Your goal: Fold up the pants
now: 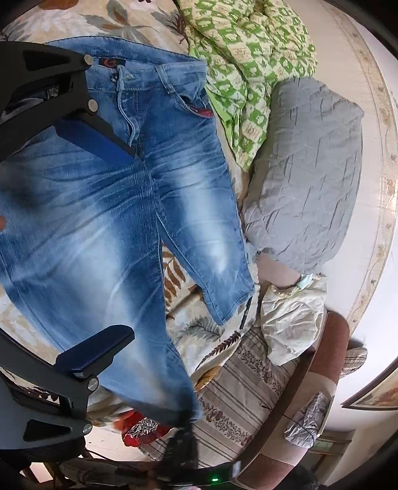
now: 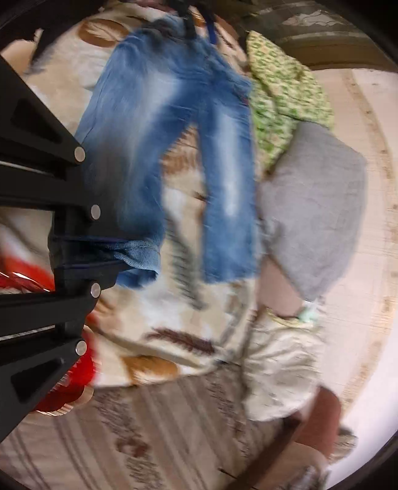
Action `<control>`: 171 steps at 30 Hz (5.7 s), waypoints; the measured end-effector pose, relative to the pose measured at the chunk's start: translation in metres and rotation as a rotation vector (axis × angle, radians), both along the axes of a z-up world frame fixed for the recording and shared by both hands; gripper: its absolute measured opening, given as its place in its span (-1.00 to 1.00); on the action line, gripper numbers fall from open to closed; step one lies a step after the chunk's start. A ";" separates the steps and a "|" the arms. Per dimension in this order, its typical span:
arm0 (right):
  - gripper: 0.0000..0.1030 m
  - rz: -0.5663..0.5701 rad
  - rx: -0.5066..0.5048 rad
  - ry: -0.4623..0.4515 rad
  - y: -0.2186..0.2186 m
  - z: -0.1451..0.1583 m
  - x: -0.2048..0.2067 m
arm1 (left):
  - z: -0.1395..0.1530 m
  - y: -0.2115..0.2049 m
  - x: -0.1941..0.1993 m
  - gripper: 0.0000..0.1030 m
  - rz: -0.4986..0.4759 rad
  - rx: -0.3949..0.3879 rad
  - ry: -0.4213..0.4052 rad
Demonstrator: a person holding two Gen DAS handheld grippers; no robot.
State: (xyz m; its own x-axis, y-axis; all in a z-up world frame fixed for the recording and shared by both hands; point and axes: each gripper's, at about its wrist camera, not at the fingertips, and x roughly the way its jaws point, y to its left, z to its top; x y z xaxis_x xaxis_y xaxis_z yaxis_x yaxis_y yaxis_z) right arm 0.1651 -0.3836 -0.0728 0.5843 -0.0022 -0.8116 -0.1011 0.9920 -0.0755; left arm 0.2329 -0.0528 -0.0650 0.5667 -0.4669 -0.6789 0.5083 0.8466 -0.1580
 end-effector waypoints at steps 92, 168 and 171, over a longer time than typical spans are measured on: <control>1.00 -0.583 0.165 -0.375 0.002 0.047 -0.037 | 0.012 -0.201 0.086 1.00 -0.653 0.392 -0.082; 1.00 -0.070 0.291 -0.314 0.115 -0.005 -0.024 | -0.076 0.193 -0.022 -0.11 0.489 0.120 0.274; 1.00 -0.078 0.274 -0.309 0.110 -0.004 -0.024 | -0.066 0.188 -0.028 1.00 0.519 0.152 0.226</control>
